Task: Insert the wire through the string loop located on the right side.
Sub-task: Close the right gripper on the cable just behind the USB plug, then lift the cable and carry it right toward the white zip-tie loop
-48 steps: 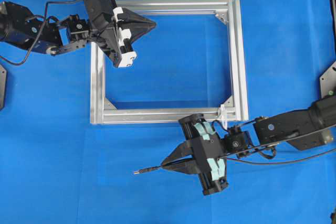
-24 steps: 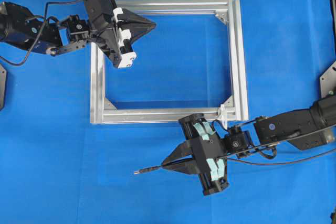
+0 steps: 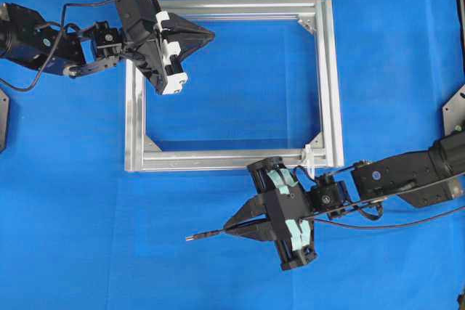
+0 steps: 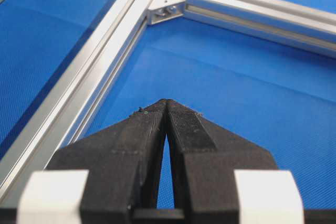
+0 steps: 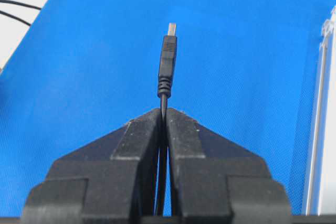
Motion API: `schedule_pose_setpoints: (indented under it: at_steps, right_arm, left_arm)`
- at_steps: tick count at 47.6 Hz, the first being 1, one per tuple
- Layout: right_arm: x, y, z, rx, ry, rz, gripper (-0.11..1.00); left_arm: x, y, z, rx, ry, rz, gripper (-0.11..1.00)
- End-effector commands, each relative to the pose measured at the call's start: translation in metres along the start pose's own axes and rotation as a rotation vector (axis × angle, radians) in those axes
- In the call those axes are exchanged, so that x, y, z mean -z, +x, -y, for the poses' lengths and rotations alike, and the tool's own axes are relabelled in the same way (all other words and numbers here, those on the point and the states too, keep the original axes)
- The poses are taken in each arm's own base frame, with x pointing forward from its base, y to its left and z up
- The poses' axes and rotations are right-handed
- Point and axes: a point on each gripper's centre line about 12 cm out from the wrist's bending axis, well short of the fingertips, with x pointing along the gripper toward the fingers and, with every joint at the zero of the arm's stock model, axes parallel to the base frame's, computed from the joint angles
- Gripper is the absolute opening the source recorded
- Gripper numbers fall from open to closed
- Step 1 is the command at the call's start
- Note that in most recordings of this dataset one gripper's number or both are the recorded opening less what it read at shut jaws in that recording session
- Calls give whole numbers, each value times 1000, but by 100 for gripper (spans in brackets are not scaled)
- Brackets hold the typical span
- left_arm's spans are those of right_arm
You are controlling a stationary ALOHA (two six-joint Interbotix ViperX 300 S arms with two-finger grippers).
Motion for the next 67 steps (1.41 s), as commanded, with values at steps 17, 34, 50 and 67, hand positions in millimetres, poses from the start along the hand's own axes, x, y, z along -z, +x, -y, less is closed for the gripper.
schedule_pose_setpoints:
  at_steps: [17,34,50,67]
  right_arm:
    - [-22,-6,-4,-12,-4,60,-2]
    - [-21,-6,-4,-12,-4,59,-2]
    - [-17,-13,-6,-17,-4,50,-2]
    - [8,-60,-5,-19,4,12,-2]
  left_arm:
    - [-14,-2,2,6,-1,41,0]
    - [-13,-3,2,6,-1,38,0]
    - [-13,-3,2,8,-1,39,0]
    - [-14,-3,2,8,-2,41,0]
